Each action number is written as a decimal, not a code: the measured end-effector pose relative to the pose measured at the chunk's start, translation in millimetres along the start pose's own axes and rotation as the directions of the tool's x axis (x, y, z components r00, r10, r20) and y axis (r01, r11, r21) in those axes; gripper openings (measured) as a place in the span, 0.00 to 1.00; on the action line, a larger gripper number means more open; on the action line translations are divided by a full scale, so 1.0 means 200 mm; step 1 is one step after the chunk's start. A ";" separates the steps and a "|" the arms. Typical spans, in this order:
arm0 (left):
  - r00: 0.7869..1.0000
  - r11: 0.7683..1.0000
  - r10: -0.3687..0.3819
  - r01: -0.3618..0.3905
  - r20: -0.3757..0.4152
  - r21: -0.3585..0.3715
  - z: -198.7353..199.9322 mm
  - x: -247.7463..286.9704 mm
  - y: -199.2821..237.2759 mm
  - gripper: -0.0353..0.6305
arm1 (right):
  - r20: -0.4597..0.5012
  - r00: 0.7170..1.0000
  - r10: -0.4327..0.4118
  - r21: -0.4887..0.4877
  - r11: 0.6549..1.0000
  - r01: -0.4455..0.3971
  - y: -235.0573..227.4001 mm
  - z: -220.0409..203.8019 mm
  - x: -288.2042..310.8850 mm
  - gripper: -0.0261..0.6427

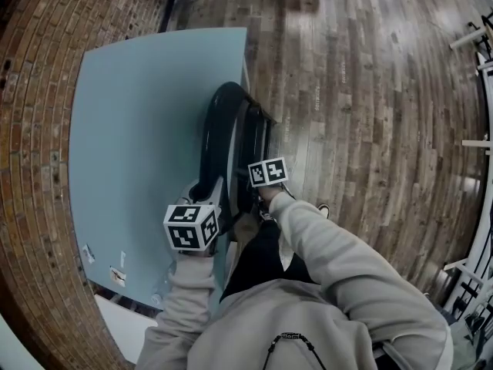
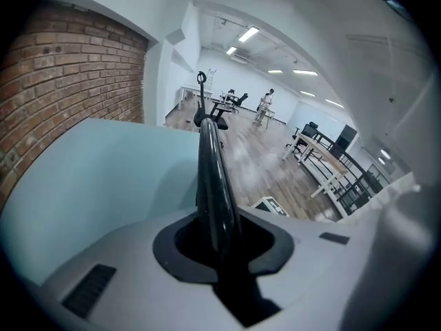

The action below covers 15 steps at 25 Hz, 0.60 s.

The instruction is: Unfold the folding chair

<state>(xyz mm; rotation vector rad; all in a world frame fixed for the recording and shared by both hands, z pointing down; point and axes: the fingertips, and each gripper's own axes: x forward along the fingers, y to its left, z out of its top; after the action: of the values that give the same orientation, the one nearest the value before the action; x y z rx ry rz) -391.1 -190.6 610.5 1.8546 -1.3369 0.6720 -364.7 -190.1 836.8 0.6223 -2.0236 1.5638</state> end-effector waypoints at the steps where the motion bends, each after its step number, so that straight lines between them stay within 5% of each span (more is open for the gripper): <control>1: 1.000 1.000 0.000 0.000 0.000 -0.001 0.00 0.00 -0.01 0.17 | -0.010 1.000 -0.008 -0.008 1.000 0.008 -0.01 0.00 -0.01 0.32; 6: 1.000 1.000 -0.021 0.021 0.009 -0.012 0.00 0.03 -0.14 0.17 | -0.136 0.987 -0.087 0.029 0.995 0.091 -0.15 -0.06 -0.20 0.26; 15: 0.998 0.997 -0.067 0.068 0.014 -0.046 -0.06 0.18 -0.50 0.17 | -0.199 0.974 0.110 0.160 0.984 -0.079 -0.79 -0.27 -0.79 0.25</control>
<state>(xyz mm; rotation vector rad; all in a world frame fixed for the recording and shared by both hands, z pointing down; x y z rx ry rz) -285.2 -182.4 620.0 1.8609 -1.2816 0.5902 -137.1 -166.1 864.3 0.4025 -1.8154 1.7725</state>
